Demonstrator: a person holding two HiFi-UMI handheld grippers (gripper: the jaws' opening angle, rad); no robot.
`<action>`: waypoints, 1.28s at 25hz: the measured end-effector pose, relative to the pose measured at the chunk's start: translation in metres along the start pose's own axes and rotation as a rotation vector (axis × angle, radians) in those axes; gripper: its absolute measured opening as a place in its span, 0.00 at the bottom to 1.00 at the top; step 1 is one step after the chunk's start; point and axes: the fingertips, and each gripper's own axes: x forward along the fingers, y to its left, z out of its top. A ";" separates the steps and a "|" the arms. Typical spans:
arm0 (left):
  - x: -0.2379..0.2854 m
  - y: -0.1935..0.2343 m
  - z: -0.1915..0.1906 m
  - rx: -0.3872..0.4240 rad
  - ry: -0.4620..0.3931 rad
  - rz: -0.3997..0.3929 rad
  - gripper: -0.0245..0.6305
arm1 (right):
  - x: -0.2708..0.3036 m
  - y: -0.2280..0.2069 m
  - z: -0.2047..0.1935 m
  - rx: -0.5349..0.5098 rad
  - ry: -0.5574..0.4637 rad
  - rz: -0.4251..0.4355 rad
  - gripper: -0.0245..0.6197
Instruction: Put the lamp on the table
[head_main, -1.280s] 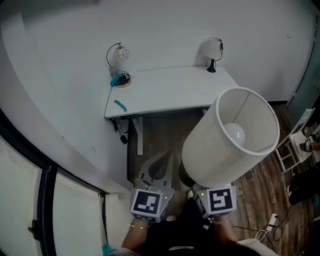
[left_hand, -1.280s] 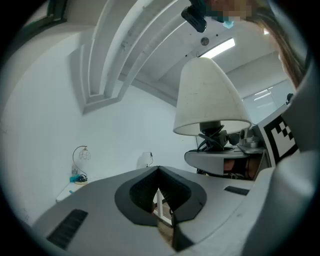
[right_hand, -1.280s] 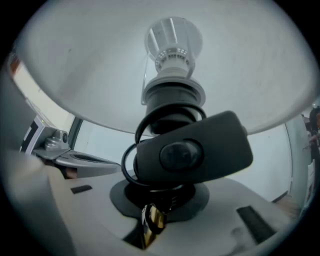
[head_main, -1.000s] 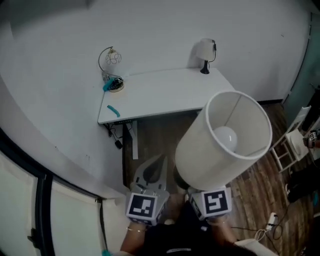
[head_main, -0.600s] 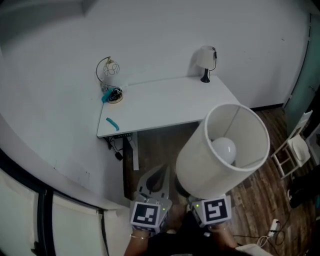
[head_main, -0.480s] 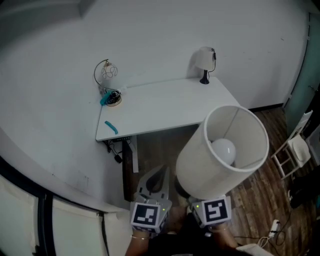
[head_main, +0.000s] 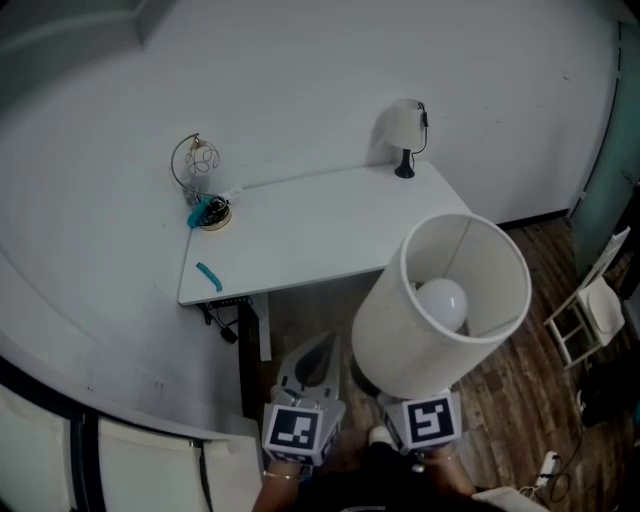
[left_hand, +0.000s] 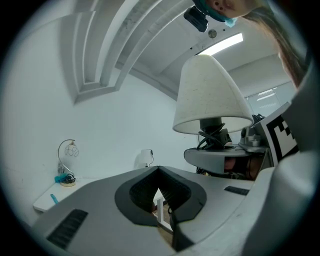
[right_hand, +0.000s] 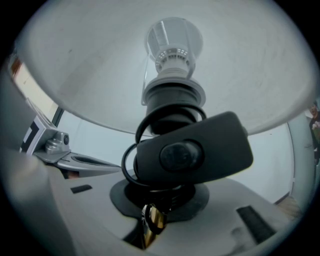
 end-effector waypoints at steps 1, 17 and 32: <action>0.007 0.000 -0.001 0.005 -0.001 0.002 0.04 | 0.004 -0.007 -0.001 0.000 -0.001 0.000 0.13; 0.100 -0.024 -0.004 -0.017 -0.004 0.072 0.04 | 0.044 -0.091 -0.016 0.002 -0.025 0.072 0.13; 0.103 -0.019 -0.011 -0.007 0.002 0.175 0.04 | 0.049 -0.100 -0.027 -0.004 -0.029 0.131 0.13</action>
